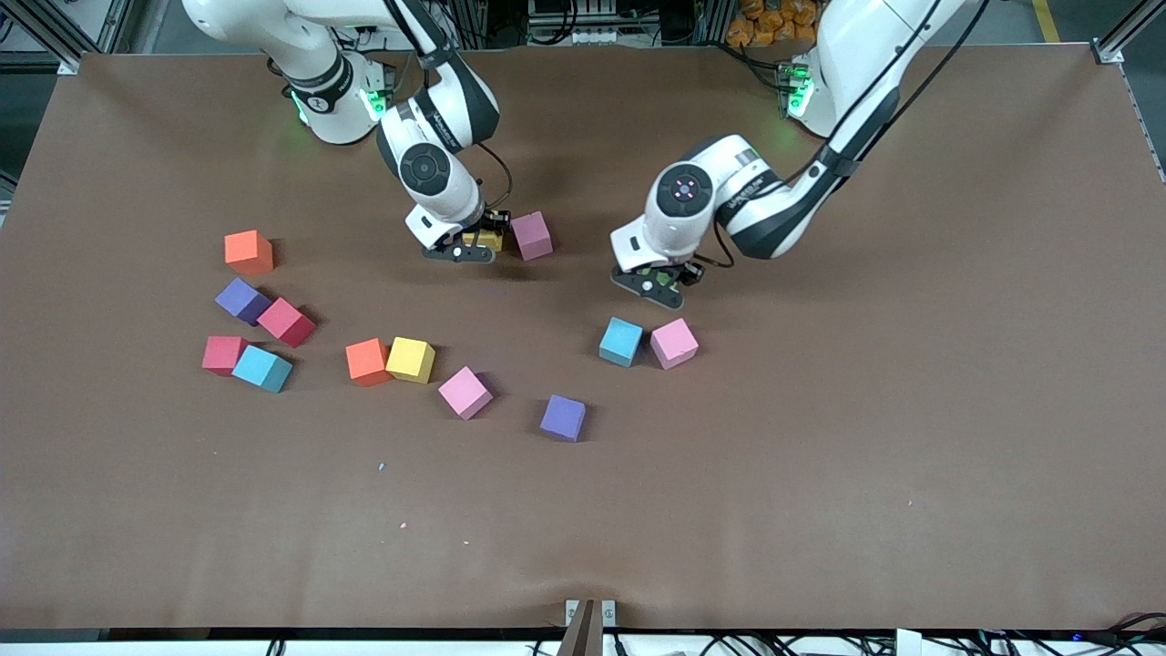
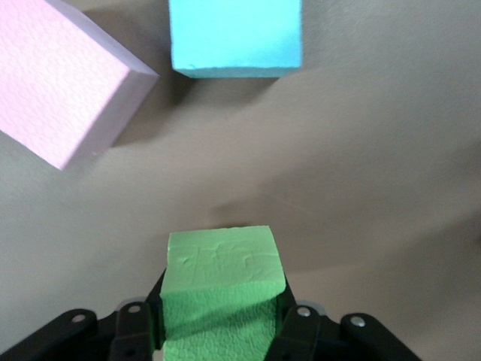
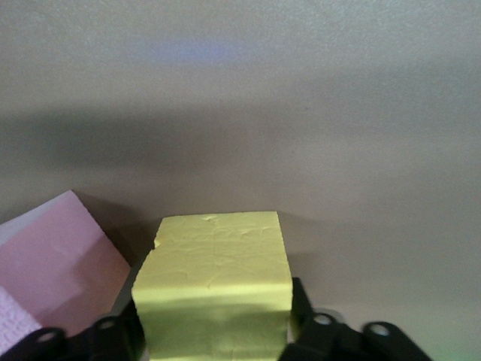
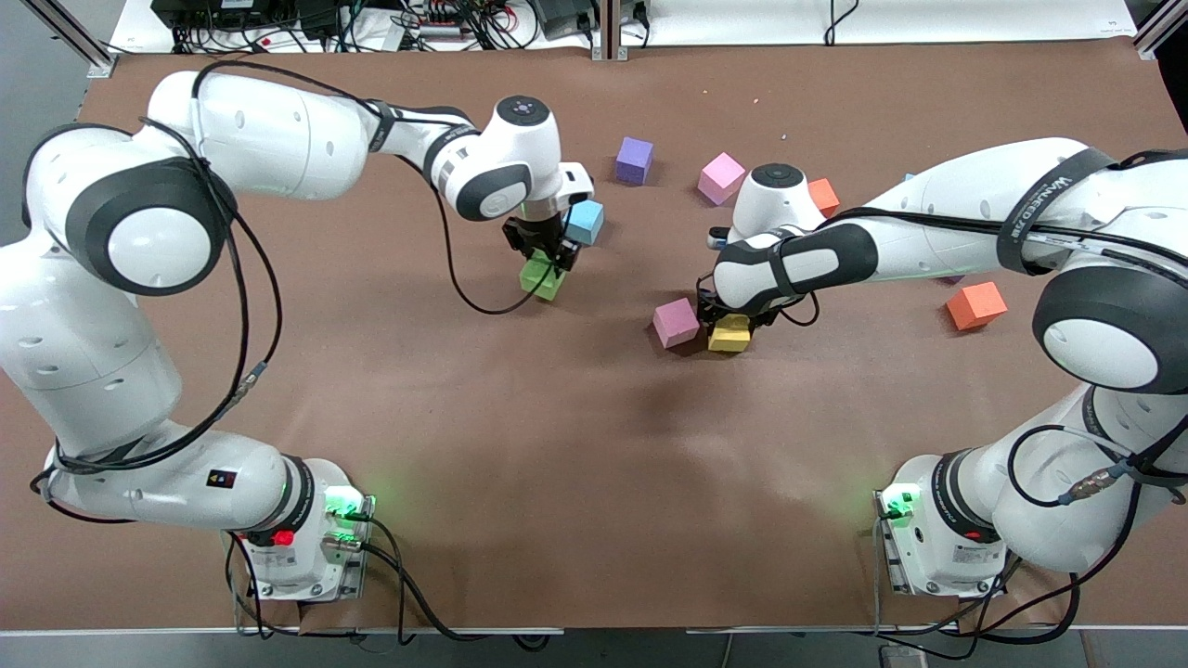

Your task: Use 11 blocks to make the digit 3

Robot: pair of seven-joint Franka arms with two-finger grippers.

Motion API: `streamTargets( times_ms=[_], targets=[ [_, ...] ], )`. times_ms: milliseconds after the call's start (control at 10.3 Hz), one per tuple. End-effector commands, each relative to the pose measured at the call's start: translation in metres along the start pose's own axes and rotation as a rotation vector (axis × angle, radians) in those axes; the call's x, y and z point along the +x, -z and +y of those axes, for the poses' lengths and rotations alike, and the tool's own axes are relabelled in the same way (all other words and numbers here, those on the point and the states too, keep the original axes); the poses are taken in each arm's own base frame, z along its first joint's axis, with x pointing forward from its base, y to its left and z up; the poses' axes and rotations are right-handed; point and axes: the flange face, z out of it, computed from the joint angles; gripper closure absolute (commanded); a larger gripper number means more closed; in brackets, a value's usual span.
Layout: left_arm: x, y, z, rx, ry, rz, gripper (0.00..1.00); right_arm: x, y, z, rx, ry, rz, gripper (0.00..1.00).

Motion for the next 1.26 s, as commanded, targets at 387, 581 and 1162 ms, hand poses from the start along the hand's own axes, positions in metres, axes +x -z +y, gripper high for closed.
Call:
streamTargets(
  times_ms=[387, 581, 1162],
  targets=[
    [-0.012, 0.019, 0.060, -0.009, -0.248, 0.025, 1.00, 0.000, 0.051, -0.014, 0.063, 0.077, 0.063, 0.00],
    [-0.021, 0.019, 0.076, -0.003, -0.333, 0.028, 1.00, 0.004, 0.067, -0.035, 0.086, 0.127, 0.095, 0.00],
    [-0.037, 0.004, 0.107, 0.036, -0.693, 0.021, 1.00, -0.025, 0.040, -0.091, -0.026, 0.321, 0.119, 0.00]
  ],
)
